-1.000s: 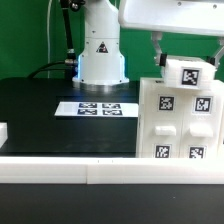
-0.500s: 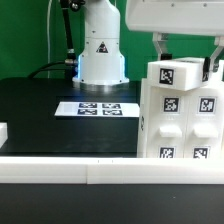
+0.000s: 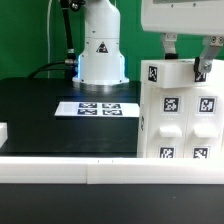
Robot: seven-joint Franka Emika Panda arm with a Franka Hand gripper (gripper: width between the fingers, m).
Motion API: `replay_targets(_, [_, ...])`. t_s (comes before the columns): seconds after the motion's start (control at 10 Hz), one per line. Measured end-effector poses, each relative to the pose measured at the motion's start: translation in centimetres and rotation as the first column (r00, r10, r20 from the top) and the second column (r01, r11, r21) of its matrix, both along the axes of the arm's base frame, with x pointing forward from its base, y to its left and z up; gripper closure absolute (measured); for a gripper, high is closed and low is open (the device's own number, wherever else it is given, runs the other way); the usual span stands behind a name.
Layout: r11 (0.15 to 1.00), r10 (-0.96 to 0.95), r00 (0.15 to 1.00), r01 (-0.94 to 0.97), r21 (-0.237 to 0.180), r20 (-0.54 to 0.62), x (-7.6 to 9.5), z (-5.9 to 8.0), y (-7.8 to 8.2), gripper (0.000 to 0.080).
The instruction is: Assemble cabinet
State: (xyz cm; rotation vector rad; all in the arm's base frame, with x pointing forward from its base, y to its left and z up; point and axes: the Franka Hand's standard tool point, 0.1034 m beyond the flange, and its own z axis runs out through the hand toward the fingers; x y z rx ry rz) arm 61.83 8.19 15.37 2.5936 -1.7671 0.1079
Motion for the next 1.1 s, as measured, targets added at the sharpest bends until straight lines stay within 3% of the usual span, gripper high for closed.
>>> replay_targets(0.3, [0.956, -0.294, 0.956, 0.294, 0.022, 0.004, -0.13, 0.01, 0.02, 0.0243])
replay_targets(0.6, [0.840, -0.542, 0.840, 0.541, 0.040, 0.000, -0.31, 0.03, 0.15, 0.0243])
replay_targets(0.9, [0.779, -0.625, 0.780, 0.625, 0.053, -0.014, -0.45, 0.17, 0.32, 0.0243])
replay_targets(1.1, [0.795, -0.604, 0.797, 0.604, 0.060, -0.019, -0.43, 0.19, 0.40, 0.0234])
